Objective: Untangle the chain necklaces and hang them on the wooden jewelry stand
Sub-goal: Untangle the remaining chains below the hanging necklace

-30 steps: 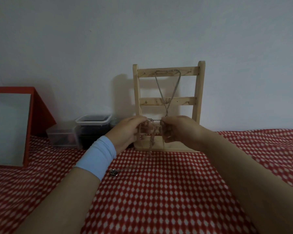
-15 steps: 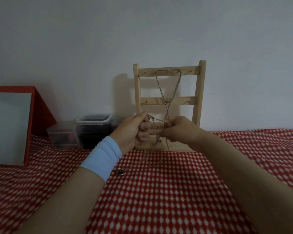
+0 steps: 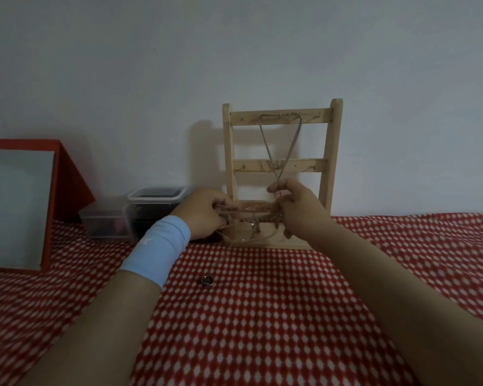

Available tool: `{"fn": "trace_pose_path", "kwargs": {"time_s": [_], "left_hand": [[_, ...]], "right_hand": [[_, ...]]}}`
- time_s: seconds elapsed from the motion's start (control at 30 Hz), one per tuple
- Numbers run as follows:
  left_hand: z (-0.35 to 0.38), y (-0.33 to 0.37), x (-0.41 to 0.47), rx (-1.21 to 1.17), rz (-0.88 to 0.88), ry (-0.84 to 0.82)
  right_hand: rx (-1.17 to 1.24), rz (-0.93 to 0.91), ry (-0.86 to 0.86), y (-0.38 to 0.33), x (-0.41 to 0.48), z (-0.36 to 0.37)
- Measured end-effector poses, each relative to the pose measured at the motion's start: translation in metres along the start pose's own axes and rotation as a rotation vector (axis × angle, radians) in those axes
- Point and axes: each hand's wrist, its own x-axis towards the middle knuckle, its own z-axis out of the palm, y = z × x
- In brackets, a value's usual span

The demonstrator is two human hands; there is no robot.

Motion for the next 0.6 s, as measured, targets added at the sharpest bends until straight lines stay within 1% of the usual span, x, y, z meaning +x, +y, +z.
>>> {"fn": "trace_pose_path", "kwargs": {"time_s": [0.03, 0.07, 0.1, 0.17, 0.2, 0.23, 0.27, 0.3, 0.33, 0.4, 0.5, 0.53, 0.6], "left_hand": [[-0.001, -0.001, 0.001, -0.036, -0.014, 0.028], [-0.001, -0.003, 0.001, -0.166, -0.048, 0.05], [0.0, -0.004, 0.001, -0.382, -0.095, 0.05], [0.002, -0.006, 0.001, -0.848, -0.16, 0.017], [0.003, -0.008, 0.001, -0.985, -0.172, -0.002], [0.005, -0.009, 0.002, -1.042, -0.174, -0.02], [0.005, -0.009, 0.001, -1.031, -0.177, -0.034], [0.005, -0.008, 0.001, -0.977, -0.185, -0.036], [0.004, -0.007, 0.001, -0.913, -0.202, -0.02], [0.002, -0.007, 0.002, -0.825, -0.215, 0.024], [0.0, 0.0, 0.002, -0.713, -0.174, 0.033], [0.0, 0.003, 0.002, -0.7, -0.168, 0.038], [0.0, 0.007, 0.0, -0.77, -0.183, 0.028]], "right_hand": [[-0.031, -0.011, 0.041, 0.001, 0.001, -0.001], [-0.009, -0.011, 0.071, 0.002, 0.003, -0.003], [0.066, 0.009, 0.073, 0.003, 0.005, -0.005], [0.312, 0.115, -0.022, 0.002, 0.005, -0.008], [0.456, 0.173, -0.088, 0.001, 0.005, -0.009], [0.58, 0.212, -0.144, 0.0, 0.005, -0.009], [0.67, 0.233, -0.182, -0.001, 0.005, -0.009], [0.706, 0.237, -0.199, -0.002, 0.005, -0.009], [0.675, 0.227, -0.193, -0.001, 0.006, -0.009], [0.488, 0.155, -0.144, -0.003, 0.003, -0.01], [0.257, 0.067, -0.103, -0.008, -0.002, -0.006], [0.165, 0.043, -0.087, -0.009, -0.002, -0.005], [0.006, 0.033, -0.087, -0.011, -0.003, -0.005]]}}
